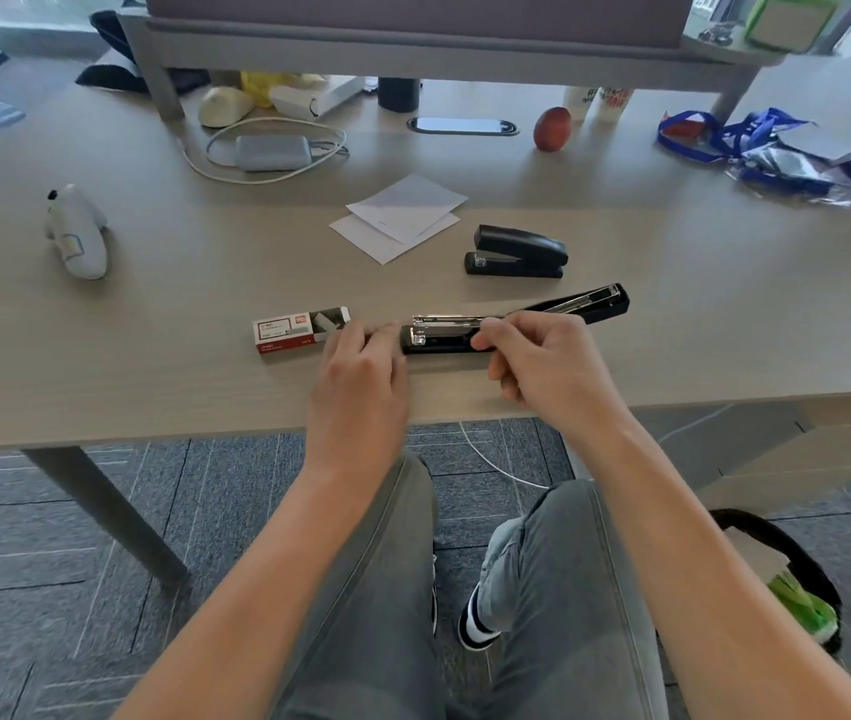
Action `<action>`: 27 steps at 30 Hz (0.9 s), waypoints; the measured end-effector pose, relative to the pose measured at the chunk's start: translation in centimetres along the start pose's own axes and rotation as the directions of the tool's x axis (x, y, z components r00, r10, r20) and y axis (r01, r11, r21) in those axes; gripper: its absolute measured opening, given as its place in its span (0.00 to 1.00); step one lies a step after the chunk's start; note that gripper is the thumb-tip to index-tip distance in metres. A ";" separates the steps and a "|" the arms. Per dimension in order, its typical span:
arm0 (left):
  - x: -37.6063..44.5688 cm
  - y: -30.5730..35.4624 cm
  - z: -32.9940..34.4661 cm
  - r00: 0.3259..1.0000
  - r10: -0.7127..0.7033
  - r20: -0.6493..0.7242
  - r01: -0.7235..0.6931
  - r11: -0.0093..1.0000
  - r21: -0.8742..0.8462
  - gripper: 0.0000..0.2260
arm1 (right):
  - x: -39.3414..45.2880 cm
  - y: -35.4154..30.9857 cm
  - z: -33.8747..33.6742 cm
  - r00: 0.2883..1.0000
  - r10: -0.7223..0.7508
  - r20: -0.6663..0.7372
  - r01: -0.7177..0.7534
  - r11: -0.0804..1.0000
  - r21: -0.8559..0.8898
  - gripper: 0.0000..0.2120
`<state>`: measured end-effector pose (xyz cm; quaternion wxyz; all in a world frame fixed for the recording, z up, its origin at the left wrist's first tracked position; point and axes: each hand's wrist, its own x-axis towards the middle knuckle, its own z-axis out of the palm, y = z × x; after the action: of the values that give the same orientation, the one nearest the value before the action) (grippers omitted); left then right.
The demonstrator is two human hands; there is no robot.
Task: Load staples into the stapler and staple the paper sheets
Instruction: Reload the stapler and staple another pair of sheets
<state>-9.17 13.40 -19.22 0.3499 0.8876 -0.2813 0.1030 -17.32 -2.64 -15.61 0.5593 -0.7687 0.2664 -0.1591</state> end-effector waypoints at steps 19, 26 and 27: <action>0.8 -7.3 -2.9 0.995 -0.085 0.054 0.070 0.968 0.243 0.26 | 6.4 -5.1 11.5 0.915 -0.298 0.271 0.403 0.692 -0.599 0.06; 0.7 -7.5 -3.0 0.997 -0.061 0.051 0.046 0.965 0.259 0.26 | 7.1 -5.8 12.8 0.937 -0.212 0.277 0.348 0.630 -0.694 0.06; 0.7 -7.5 -3.0 0.997 -0.061 0.050 0.046 0.965 0.259 0.26 | 7.1 -5.9 12.9 0.939 -0.203 0.279 0.343 0.628 -0.699 0.06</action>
<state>-4.30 19.58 -20.98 0.2261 0.9354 -0.2515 0.1037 -3.23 4.61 -14.58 0.1907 -0.9704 0.1380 -0.0536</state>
